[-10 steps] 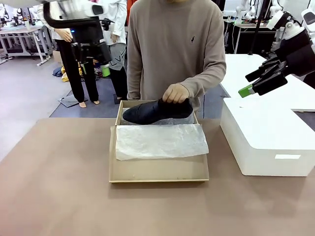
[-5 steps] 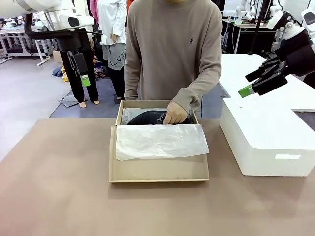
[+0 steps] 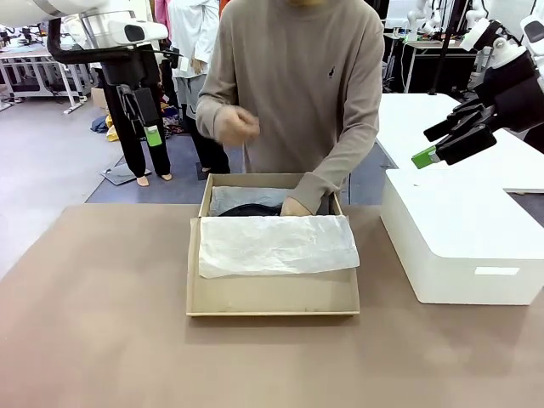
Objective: Pack the shoes into the box.
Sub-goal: Close the Shoes Box.
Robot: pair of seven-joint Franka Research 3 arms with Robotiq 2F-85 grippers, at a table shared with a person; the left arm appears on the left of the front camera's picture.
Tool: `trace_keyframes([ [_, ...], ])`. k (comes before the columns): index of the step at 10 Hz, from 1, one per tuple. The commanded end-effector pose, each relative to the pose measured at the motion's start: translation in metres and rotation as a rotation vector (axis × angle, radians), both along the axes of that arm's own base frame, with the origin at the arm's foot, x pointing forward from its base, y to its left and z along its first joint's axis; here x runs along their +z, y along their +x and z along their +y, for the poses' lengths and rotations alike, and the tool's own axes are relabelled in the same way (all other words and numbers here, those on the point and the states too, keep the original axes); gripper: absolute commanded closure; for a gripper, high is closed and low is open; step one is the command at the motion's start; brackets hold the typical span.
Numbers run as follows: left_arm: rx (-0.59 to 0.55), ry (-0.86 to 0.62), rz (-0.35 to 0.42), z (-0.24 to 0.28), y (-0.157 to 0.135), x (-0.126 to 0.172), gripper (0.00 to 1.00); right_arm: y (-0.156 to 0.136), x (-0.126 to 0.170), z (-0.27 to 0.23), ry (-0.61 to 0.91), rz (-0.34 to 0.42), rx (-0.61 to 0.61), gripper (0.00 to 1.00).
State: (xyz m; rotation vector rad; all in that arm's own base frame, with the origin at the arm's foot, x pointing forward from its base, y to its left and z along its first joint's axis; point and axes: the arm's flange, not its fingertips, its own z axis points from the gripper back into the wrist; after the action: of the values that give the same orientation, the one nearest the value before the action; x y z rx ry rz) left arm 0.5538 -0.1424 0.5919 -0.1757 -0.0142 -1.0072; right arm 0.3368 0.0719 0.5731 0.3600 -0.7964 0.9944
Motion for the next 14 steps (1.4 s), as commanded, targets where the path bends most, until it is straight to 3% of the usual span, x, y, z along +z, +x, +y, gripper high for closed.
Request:
trace_keyframes([
  [1, -0.059, 0.024, -0.018, 0.006, 0.001, -0.005, 0.00, 0.001, 0.000, 0.000, 0.017, -0.001, 0.008, 0.00],
  [3, -0.231, -0.010, -0.128, 0.028, 0.001, -0.018, 0.00, 0.001, 0.000, 0.000, 0.017, -0.001, 0.008, 0.00],
  [4, -0.337, -0.035, -0.147, 0.042, 0.001, -0.027, 0.00, 0.001, 0.000, 0.000, 0.017, -0.001, 0.008, 0.00],
  [7, -0.480, -0.167, -0.090, 0.072, 0.002, -0.045, 0.00, 0.001, 0.000, 0.000, 0.017, -0.001, 0.008, 0.00],
  [10, -0.538, -0.137, -0.060, 0.078, -0.001, -0.054, 0.00, 0.001, 0.000, 0.000, 0.017, -0.001, 0.008, 0.00],
  [14, -0.541, -0.137, -0.042, 0.079, -0.002, -0.056, 0.77, 0.001, 0.000, 0.000, 0.017, -0.001, 0.008, 0.00],
])
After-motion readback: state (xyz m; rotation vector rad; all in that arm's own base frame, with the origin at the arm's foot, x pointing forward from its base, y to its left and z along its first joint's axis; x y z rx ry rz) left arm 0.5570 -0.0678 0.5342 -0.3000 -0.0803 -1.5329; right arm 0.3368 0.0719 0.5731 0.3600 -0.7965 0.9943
